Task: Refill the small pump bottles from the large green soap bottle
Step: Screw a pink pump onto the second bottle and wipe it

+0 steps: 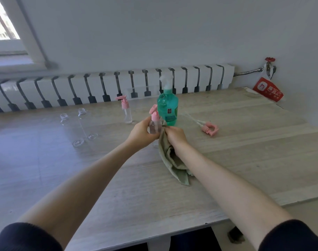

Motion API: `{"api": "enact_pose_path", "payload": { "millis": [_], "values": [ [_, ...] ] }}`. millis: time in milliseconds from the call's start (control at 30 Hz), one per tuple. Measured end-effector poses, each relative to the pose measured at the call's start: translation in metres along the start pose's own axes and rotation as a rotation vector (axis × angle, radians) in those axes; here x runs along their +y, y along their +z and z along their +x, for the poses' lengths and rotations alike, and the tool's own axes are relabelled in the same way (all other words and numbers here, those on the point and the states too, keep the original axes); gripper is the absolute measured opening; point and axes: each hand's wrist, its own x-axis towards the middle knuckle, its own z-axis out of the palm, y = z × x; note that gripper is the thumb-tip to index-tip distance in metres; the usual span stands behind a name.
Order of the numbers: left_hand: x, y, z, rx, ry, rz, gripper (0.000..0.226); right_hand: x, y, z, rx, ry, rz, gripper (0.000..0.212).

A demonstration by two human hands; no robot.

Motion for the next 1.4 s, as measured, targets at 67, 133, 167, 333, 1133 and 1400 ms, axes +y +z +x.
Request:
{"api": "enact_pose_path", "payload": {
  "millis": [67, 133, 167, 333, 1133, 1400],
  "values": [
    [-0.002, 0.000, -0.002, 0.055, -0.001, -0.031, 0.037, 0.003, 0.004, 0.000, 0.004, 0.009, -0.014, 0.020],
    [0.000, -0.003, -0.004, 0.123, -0.017, -0.131, 0.031, 0.000, 0.008, 0.001, 0.031, 0.043, 0.073, 0.023],
    [0.005, -0.006, -0.004, 0.156, -0.020, -0.208, 0.031, -0.003, 0.008, 0.000, 0.037, 0.096, 0.150, 0.025],
    [0.033, -0.018, 0.004, 0.165, 0.025, -0.314, 0.028, -0.009, 0.005, -0.009, -0.251, 0.277, 0.870, 0.037],
    [0.030, -0.006, 0.011, -0.019, -0.109, -0.021, 0.030, -0.065, -0.025, -0.012, 0.189, -0.491, -0.136, 0.017],
    [0.021, -0.003, -0.002, -0.127, 0.000, 0.010, 0.024, -0.005, 0.001, -0.020, -0.043, -0.835, -0.306, 0.021]
  ]
}}
